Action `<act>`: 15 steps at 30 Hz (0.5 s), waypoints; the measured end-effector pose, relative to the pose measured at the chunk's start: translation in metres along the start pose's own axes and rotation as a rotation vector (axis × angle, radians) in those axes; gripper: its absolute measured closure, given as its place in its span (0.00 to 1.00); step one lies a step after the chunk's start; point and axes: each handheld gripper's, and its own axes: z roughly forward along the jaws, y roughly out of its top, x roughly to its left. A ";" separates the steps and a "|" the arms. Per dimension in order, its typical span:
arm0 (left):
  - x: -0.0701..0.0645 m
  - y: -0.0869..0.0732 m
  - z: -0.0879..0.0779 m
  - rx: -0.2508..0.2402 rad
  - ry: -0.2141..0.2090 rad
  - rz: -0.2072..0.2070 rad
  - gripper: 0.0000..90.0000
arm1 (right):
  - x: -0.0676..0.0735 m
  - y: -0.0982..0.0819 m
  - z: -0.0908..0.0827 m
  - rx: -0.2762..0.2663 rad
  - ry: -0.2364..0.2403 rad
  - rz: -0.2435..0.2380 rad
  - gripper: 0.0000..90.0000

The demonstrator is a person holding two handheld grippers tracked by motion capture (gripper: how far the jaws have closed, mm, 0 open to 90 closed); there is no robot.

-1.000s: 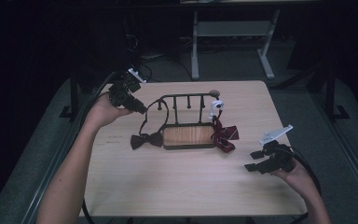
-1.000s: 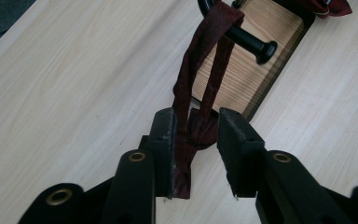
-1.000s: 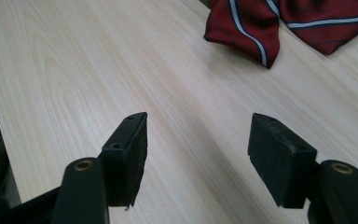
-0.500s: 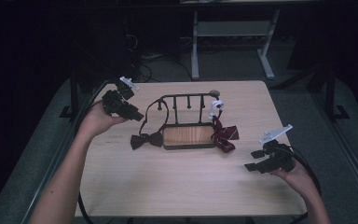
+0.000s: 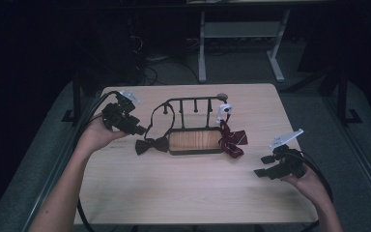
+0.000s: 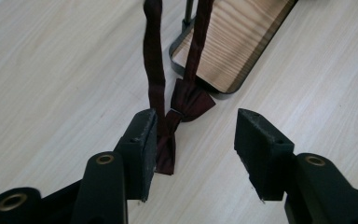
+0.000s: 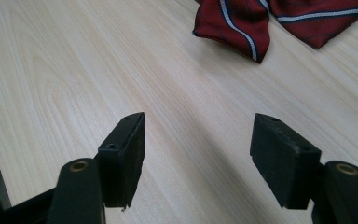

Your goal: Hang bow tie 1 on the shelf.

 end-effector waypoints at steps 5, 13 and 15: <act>-0.003 -0.007 0.001 -0.001 -0.001 0.009 0.53 | 0.000 0.000 0.000 0.001 -0.001 0.003 0.39; -0.008 -0.017 0.002 -0.025 -0.006 0.009 0.51 | -0.001 -0.001 0.001 0.001 -0.002 0.005 0.39; -0.009 -0.020 0.003 -0.026 -0.007 0.009 0.51 | -0.002 -0.001 0.001 -0.001 -0.004 0.000 0.39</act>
